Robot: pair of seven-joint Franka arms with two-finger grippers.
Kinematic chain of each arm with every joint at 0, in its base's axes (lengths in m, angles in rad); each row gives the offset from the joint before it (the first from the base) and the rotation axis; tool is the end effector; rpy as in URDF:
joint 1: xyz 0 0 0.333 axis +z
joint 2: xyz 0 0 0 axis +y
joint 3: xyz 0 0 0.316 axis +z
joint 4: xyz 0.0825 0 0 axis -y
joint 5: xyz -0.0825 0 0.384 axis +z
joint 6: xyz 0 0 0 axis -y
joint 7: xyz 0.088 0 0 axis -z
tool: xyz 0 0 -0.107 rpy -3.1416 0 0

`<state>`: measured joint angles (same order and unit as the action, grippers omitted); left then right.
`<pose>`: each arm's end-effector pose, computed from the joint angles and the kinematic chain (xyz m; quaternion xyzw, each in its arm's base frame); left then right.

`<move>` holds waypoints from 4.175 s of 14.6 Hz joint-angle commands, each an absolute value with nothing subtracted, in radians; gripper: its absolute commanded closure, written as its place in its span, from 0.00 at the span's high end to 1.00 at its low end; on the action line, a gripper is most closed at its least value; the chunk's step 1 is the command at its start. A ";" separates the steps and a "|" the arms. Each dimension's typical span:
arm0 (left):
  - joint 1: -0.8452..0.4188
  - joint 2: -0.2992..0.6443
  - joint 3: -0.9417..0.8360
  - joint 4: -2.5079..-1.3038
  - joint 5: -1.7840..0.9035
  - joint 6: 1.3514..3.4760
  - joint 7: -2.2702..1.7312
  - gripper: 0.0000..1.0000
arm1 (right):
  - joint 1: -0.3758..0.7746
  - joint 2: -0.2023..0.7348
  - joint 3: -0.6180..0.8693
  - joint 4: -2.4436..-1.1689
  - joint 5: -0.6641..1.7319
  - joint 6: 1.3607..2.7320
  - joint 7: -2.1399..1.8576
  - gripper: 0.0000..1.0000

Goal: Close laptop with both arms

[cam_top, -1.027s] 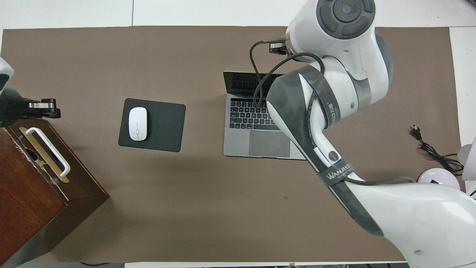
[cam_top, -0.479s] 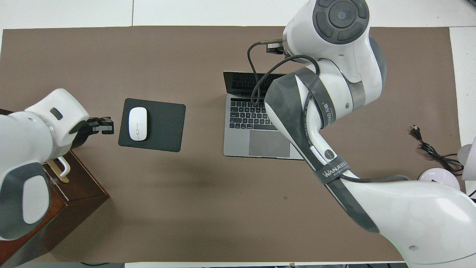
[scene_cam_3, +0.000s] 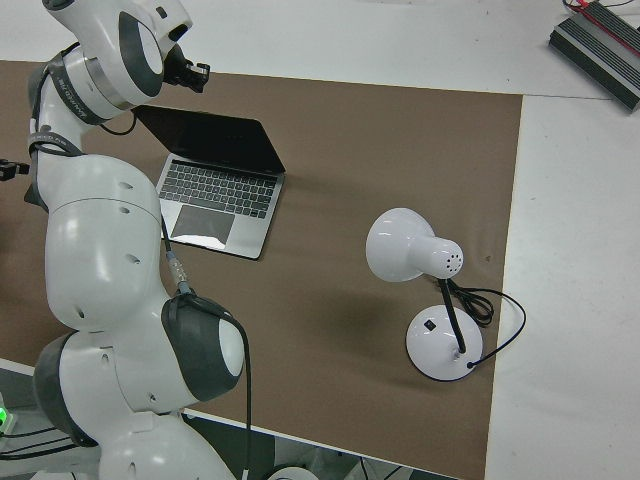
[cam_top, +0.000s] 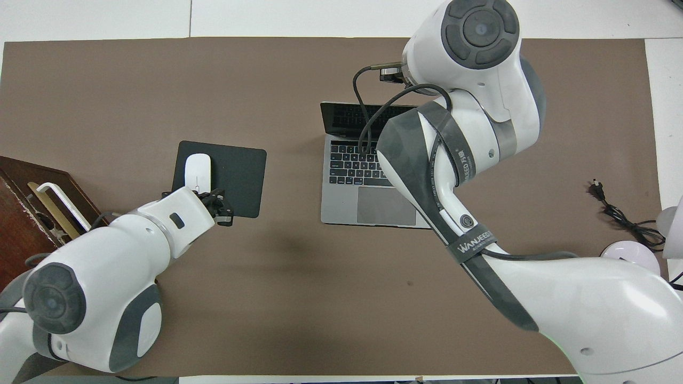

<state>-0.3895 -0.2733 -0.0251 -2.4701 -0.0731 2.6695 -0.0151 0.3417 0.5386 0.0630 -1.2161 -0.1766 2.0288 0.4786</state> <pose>0.4407 -0.1919 0.4461 0.9577 -0.1659 0.2243 0.0698 0.6879 0.2709 0.4948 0.9881 -0.0153 0.1528 0.0034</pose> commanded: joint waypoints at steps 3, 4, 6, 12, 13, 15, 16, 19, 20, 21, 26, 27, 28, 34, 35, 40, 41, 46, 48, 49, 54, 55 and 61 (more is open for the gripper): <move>-0.536 -0.157 -0.008 -2.520 -0.087 2.928 -0.076 0.00 | 0.333 0.519 0.069 -1.265 -0.196 2.069 0.489 0.00; -0.555 -0.120 -0.008 -2.519 -0.087 2.988 -0.095 0.00 | 0.331 0.514 0.069 -1.281 -0.196 2.081 0.489 0.00; -0.581 -0.072 -0.008 -2.519 -0.087 3.062 -0.094 0.00 | 0.325 0.497 0.069 -1.327 -0.196 2.120 0.489 0.00; -0.643 -0.003 -0.009 -2.517 -0.086 3.177 -0.086 0.00 | 0.321 0.491 0.071 -1.347 -0.193 2.132 0.485 0.00; -0.653 0.003 -0.008 -2.516 -0.086 3.188 -0.086 0.00 | 0.315 0.491 0.071 -1.350 -0.190 2.138 0.479 0.00; -0.655 0.047 -0.009 -2.510 -0.083 3.244 -0.084 0.00 | 0.311 0.488 0.071 -1.364 -0.187 2.148 0.476 0.00; -0.664 0.087 -0.009 -2.510 -0.078 3.294 -0.084 0.00 | 0.311 0.488 0.071 -1.364 -0.186 2.148 0.476 0.00; -0.689 0.201 -0.011 -2.502 -0.080 3.468 -0.090 0.00 | 0.310 0.483 0.071 -1.368 -0.184 2.148 0.476 0.00; -0.689 0.222 -0.009 -2.500 -0.080 3.493 -0.089 0.00 | 0.310 0.483 0.071 -1.371 -0.184 2.148 0.476 0.00; -0.692 0.244 -0.011 -2.487 -0.078 3.500 -0.087 0.00 | 0.310 0.483 0.071 -1.371 -0.183 2.149 0.476 0.00; -0.719 0.293 -0.011 -2.438 -0.081 3.502 -0.097 0.00 | 0.308 0.482 0.071 -1.373 -0.181 2.149 0.476 0.00; -0.727 0.296 -0.011 -2.437 -0.083 3.502 -0.097 0.00 | 0.308 0.482 0.071 -1.376 -0.179 2.151 0.476 0.00; -0.729 0.298 -0.011 -2.441 -0.084 3.502 -0.101 0.00 | 0.308 0.482 0.071 -1.377 -0.181 2.151 0.476 0.00; -0.735 0.295 -0.011 -2.467 -0.084 3.502 -0.104 0.00 | 0.301 0.480 0.071 -1.385 -0.132 2.151 0.474 0.00; -0.735 0.293 -0.011 -2.476 -0.084 3.501 -0.103 0.00 | 0.301 0.480 0.071 -1.385 -0.127 2.151 0.474 0.00; -0.733 0.291 -0.009 -2.493 -0.084 3.501 -0.095 0.00 | 0.301 0.480 0.071 -1.384 -0.127 2.149 0.474 0.00; -0.733 0.290 -0.009 -2.496 -0.084 3.501 -0.092 0.00 | 0.301 0.480 0.071 -1.384 -0.127 2.143 0.474 0.00; -0.727 0.288 -0.008 -2.502 -0.084 3.499 -0.089 0.00 | 0.313 0.469 0.071 -1.387 -0.104 2.096 0.479 0.00; -0.724 0.288 -0.008 -2.508 -0.083 3.499 -0.081 0.00 | 0.314 0.463 0.071 -1.387 -0.094 2.062 0.477 0.00; -0.724 0.287 -0.008 -2.513 -0.083 3.499 -0.077 0.00 | 0.316 0.460 0.071 -1.387 -0.094 2.039 0.477 0.00; -0.722 0.291 -0.008 -2.513 -0.083 3.499 -0.066 0.00 | 0.310 0.433 0.113 -1.416 -0.049 1.941 0.476 0.00; -0.723 0.291 -0.008 -2.513 -0.083 3.499 -0.057 0.00 | 0.310 0.422 0.114 -1.437 -0.029 1.940 0.476 0.00; -0.721 0.299 -0.006 -2.513 -0.083 3.497 -0.026 0.00 | 0.314 0.373 0.115 -1.537 0.035 1.904 0.472 0.00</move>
<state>-0.7155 0.2905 -0.0238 -2.4707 -0.0749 3.4981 -0.0579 0.3231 0.4310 0.1061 -1.4415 -0.0113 1.9082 0.4785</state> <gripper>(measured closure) 0.991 0.991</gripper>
